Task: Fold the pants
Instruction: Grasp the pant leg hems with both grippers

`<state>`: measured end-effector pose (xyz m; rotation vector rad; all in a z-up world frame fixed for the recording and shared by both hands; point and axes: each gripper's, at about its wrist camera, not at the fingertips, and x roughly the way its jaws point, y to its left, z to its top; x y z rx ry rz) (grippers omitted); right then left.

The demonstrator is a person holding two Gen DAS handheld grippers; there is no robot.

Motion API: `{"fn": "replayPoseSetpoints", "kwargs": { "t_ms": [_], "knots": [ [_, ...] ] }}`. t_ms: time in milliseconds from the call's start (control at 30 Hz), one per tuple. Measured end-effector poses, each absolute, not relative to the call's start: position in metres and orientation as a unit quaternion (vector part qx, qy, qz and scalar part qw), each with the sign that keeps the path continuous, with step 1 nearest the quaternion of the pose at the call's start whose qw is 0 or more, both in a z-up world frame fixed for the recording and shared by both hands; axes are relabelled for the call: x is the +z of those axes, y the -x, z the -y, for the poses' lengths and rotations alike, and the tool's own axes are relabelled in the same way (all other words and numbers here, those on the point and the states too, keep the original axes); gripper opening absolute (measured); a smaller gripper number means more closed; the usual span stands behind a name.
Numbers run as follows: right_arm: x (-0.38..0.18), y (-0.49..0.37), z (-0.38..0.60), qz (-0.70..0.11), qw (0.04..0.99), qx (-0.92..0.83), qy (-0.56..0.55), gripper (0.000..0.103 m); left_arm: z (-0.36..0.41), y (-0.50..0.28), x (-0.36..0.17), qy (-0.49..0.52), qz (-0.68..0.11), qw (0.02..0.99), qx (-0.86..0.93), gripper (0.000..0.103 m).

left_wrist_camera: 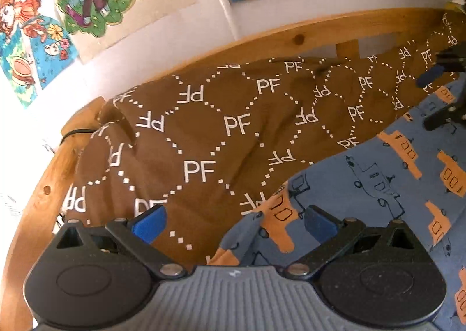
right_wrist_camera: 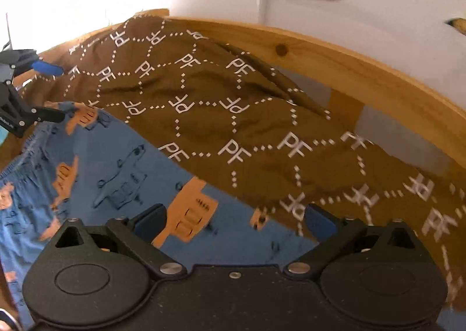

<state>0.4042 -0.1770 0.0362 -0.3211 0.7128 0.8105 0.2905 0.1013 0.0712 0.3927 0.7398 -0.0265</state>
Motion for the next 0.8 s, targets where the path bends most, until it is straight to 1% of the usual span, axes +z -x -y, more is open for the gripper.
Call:
{"fn": "replayPoseSetpoints", "kwargs": {
  "t_ms": [67, 100, 133, 167, 233, 267, 300, 333, 367, 400, 467, 600, 633, 667, 700, 733, 767, 800],
  "knots": [
    [0.030, -0.414, 0.167, -0.340, 0.836, 0.389, 0.183, 0.080, -0.100, -0.294, 0.070, -0.194, -0.361, 0.912, -0.025, 0.089],
    [0.028, -0.417, 0.164, -0.343, 0.832, 0.392, 0.191, 0.075, -0.098, -0.296, 0.070, -0.198, -0.365, 0.909, -0.035, 0.075],
    [0.026, -0.421, 0.164, -0.346, 0.828, 0.394, 0.197, 0.065, -0.097, -0.297, 0.069, -0.200, -0.369, 0.907, -0.046, 0.062],
    [0.025, -0.425, 0.162, -0.351, 0.824, 0.398, 0.200, 0.059, -0.096, -0.300, 0.069, -0.200, -0.376, 0.903, -0.059, 0.056],
    [0.022, -0.434, 0.161, -0.366, 0.807, 0.416, 0.203, 0.059, -0.095, -0.304, 0.068, -0.203, -0.391, 0.894, -0.078, 0.039],
    [0.021, -0.439, 0.161, -0.376, 0.797, 0.426, 0.206, 0.059, -0.094, -0.306, 0.067, -0.208, -0.396, 0.890, -0.088, 0.037],
    [0.019, -0.443, 0.161, -0.386, 0.786, 0.435, 0.211, 0.059, -0.091, -0.307, 0.067, -0.214, -0.398, 0.887, -0.095, 0.033],
    [0.018, -0.447, 0.160, -0.395, 0.776, 0.440, 0.218, 0.062, -0.090, -0.308, 0.066, -0.222, -0.401, 0.883, -0.099, 0.031],
    [0.017, -0.451, 0.159, -0.400, 0.772, 0.440, 0.226, 0.069, -0.089, -0.309, 0.066, -0.228, -0.404, 0.880, -0.104, 0.029],
    [0.016, -0.455, 0.158, -0.405, 0.768, 0.438, 0.233, 0.071, -0.088, -0.311, 0.066, -0.233, -0.407, 0.877, -0.103, 0.026],
    [0.012, -0.464, 0.159, -0.422, 0.760, 0.436, 0.233, 0.072, -0.088, -0.315, 0.064, -0.233, -0.417, 0.873, -0.095, 0.022],
    [0.004, -0.470, 0.158, -0.442, 0.748, 0.439, 0.229, 0.071, -0.087, -0.320, 0.057, -0.245, -0.429, 0.864, -0.100, 0.022],
    [0.004, -0.468, 0.158, -0.438, 0.749, 0.441, 0.230, 0.068, -0.086, -0.320, 0.055, -0.251, -0.430, 0.862, -0.099, 0.022],
    [0.003, -0.467, 0.158, -0.436, 0.748, 0.445, 0.229, 0.058, -0.085, -0.320, 0.053, -0.255, -0.430, 0.861, -0.097, 0.022],
    [0.003, -0.465, 0.158, -0.436, 0.747, 0.447, 0.226, 0.052, -0.084, -0.320, 0.052, -0.256, -0.429, 0.861, -0.095, 0.017],
    [0.003, -0.462, 0.157, -0.435, 0.746, 0.450, 0.226, 0.041, -0.083, -0.319, 0.052, -0.260, -0.426, 0.862, -0.092, 0.008],
    [0.003, -0.457, 0.156, -0.431, 0.744, 0.456, 0.229, 0.029, -0.081, -0.319, 0.051, -0.264, -0.420, 0.864, -0.086, 0.005],
    [0.003, -0.452, 0.156, -0.428, 0.742, 0.459, 0.235, 0.023, -0.080, -0.319, 0.052, -0.265, -0.416, 0.866, -0.083, 0.001]
  ]
}}
